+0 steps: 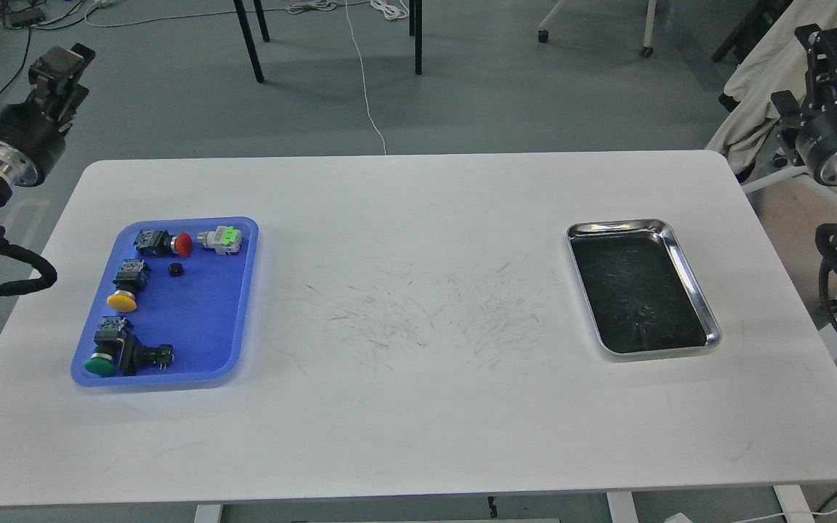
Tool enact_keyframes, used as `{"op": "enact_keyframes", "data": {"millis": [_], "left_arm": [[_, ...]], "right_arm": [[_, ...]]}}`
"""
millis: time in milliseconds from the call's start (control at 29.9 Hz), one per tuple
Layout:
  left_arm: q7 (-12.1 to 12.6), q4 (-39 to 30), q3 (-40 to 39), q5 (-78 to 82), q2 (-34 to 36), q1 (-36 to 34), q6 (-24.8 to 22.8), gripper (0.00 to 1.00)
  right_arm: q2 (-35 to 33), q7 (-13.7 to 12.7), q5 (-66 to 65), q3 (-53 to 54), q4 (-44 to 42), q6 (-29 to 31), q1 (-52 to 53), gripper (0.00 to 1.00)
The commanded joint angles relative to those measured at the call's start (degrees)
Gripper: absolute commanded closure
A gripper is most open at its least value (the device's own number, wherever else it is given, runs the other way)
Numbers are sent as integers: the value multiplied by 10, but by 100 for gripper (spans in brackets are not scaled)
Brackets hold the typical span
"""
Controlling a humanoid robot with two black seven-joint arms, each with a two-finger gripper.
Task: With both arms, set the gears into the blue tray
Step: 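Raise the left arm away from the blue tray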
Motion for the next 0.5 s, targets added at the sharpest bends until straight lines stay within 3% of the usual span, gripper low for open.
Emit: {"op": "enact_keyframes", "data": {"millis": [0,134,334,468], "left_arm": [[0,9,-21,-24,-2,-1,-48,31],[0,14,-20,-61,-4,3,-123,30],[0,14,-21,-91,-7,5,-197,30],[0,-3,-20,-97,-8,7,-208,30]], "right_arm": [[-26,-5,-23,-19,37,0,-1,4],[-50,-5,-28,-43,62,0,4,4],[-83,-5,-45,-59,88,7,10,4],[-104,-14,-86,-92,118,14,18,4]]}}
